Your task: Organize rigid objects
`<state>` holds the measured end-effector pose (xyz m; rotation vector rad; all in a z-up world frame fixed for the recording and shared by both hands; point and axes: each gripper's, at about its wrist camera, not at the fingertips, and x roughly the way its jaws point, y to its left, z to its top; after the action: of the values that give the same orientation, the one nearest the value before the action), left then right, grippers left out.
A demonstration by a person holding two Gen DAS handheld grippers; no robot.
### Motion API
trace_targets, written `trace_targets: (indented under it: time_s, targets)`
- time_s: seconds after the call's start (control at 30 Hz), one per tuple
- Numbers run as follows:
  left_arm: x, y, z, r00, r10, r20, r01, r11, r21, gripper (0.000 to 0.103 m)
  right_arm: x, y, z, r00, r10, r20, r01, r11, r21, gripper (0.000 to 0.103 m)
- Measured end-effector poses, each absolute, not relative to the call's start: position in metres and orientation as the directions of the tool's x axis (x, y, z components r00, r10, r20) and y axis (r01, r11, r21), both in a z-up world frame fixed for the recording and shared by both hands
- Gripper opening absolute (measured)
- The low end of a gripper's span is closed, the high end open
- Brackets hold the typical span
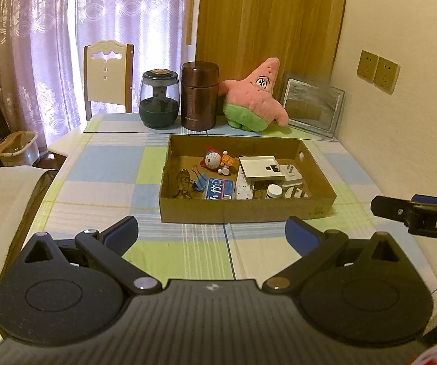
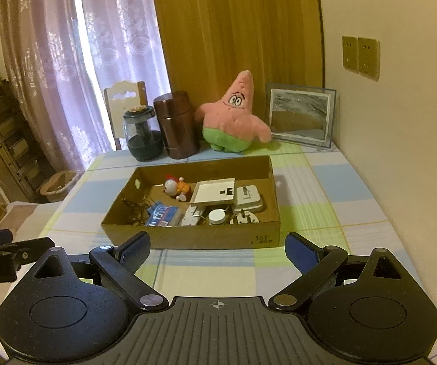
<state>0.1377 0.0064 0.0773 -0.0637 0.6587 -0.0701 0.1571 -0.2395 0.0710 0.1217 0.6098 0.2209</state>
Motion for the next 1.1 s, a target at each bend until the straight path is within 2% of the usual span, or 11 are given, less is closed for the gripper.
trace_targets:
  time_s: [0.3, 1.1]
  targets:
    - [0.101, -0.004, 0.083, 0.789, -0.081, -0.608, 0.048, 0.996, -0.071, 0.101, 0.117, -0.240, 0.080, 0.810, 0.232, -0.539, -0.171, 0.972, 0.163, 0.093]
    - [0.022, -0.006, 0.068, 0.773, -0.053, -0.632, 0.030, 0.998, -0.048, 0.101, 0.033, -0.243, 0.053, 0.764, 0.207, -0.612, -0.163, 0.978, 0.128, 0.093]
